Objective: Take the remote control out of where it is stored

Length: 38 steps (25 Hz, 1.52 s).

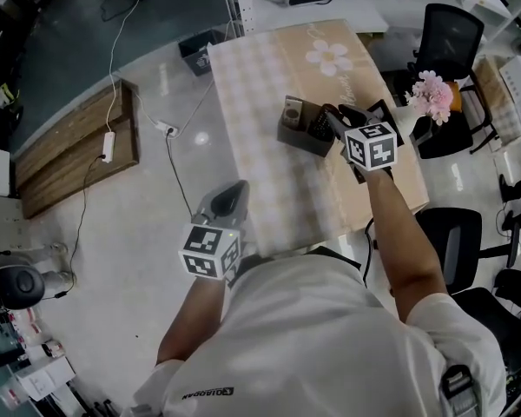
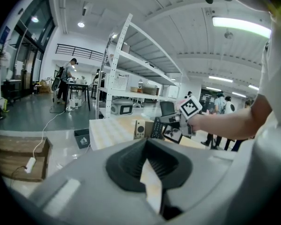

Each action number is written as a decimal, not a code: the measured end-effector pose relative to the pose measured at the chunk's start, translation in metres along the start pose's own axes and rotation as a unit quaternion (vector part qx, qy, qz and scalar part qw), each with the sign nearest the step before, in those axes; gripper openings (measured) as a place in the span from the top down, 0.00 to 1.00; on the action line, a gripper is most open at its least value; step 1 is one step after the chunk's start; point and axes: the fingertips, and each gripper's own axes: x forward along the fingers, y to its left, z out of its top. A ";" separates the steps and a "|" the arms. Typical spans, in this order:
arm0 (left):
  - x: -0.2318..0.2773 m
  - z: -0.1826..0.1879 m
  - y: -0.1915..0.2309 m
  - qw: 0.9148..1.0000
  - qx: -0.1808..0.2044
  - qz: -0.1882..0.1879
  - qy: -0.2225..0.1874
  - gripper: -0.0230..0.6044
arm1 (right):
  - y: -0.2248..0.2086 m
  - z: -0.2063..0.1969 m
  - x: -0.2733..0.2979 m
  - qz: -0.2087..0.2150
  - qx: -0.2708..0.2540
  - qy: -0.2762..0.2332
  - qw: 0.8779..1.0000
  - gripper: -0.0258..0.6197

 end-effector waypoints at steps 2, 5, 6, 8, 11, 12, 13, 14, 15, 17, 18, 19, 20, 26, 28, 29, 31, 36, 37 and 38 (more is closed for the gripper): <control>-0.001 0.000 0.001 1.000 -0.002 0.003 -0.001 0.96 | 0.001 -0.003 0.005 0.012 0.014 0.006 1.000 0.74; -0.004 0.001 0.001 1.000 -0.005 0.006 -0.001 0.96 | 0.004 -0.003 0.004 0.022 0.019 0.008 1.000 0.78; -0.004 0.000 0.001 1.000 -0.007 0.006 -0.001 0.96 | 0.005 -0.003 0.003 0.023 0.016 0.009 1.000 0.79; -0.005 -0.001 0.001 1.000 -0.009 0.006 -0.001 0.96 | 0.006 -0.004 0.003 0.023 0.013 0.011 1.000 0.79; -0.005 -0.002 0.000 1.000 -0.011 0.004 -0.001 0.96 | 0.008 -0.003 0.000 0.024 0.013 0.012 1.000 0.80; -0.005 -0.003 0.000 1.000 -0.012 0.004 0.000 0.96 | 0.008 -0.002 -0.002 0.024 0.012 0.010 1.000 0.81; -0.005 -0.003 -0.001 1.000 -0.012 0.003 0.000 0.96 | 0.009 0.001 -0.005 0.023 0.012 0.007 1.000 0.81; -0.005 -0.003 -0.001 1.000 -0.012 0.002 0.000 0.96 | 0.009 0.004 -0.008 0.023 0.011 0.002 1.000 0.81; -0.005 -0.003 -0.002 1.000 -0.012 0.002 0.001 0.96 | 0.010 0.009 -0.011 0.023 0.011 -0.005 1.000 0.81; -0.006 -0.003 -0.003 1.000 -0.012 0.000 0.000 0.96 | 0.012 0.020 -0.019 0.023 0.009 -0.019 1.000 0.81; -0.007 -0.002 -0.003 1.000 -0.012 -0.001 0.000 0.96 | 0.013 0.027 -0.023 0.022 0.007 -0.026 0.999 0.81; -0.008 -0.002 -0.003 1.000 -0.012 -0.002 -0.001 0.96 | 0.014 0.033 -0.028 0.021 0.004 -0.033 0.999 0.81; -0.008 -0.001 -0.003 1.000 -0.011 -0.004 -0.002 0.96 | 0.015 0.040 -0.034 0.018 0.001 -0.040 0.999 0.81; -0.009 -0.002 -0.005 1.000 -0.010 -0.013 -0.005 0.96 | 0.025 0.068 -0.072 0.006 -0.011 -0.086 0.996 0.81; -0.008 -0.003 -0.007 1.000 -0.011 -0.019 -0.005 0.96 | 0.028 0.073 -0.085 0.003 -0.004 -0.100 0.995 0.81; -0.008 -0.003 -0.009 1.000 -0.011 -0.021 -0.006 0.96 | 0.029 0.074 -0.092 0.003 0.003 -0.106 0.994 0.81; -0.008 -0.002 -0.011 1.000 -0.009 -0.025 -0.008 0.96 | 0.031 0.073 -0.103 0.006 0.025 -0.118 0.993 0.81; -0.005 -0.008 -0.017 0.999 -0.008 -0.034 -0.002 0.96 | 0.035 0.042 -0.115 0.016 0.117 -0.125 0.985 0.81; -0.005 -0.010 -0.018 0.999 -0.009 -0.036 -0.001 0.96 | 0.035 0.032 -0.116 0.015 0.139 -0.123 0.983 0.81; -0.005 -0.011 -0.019 0.999 -0.009 -0.038 0.001 0.96 | 0.036 0.021 -0.116 0.015 0.163 -0.121 0.979 0.81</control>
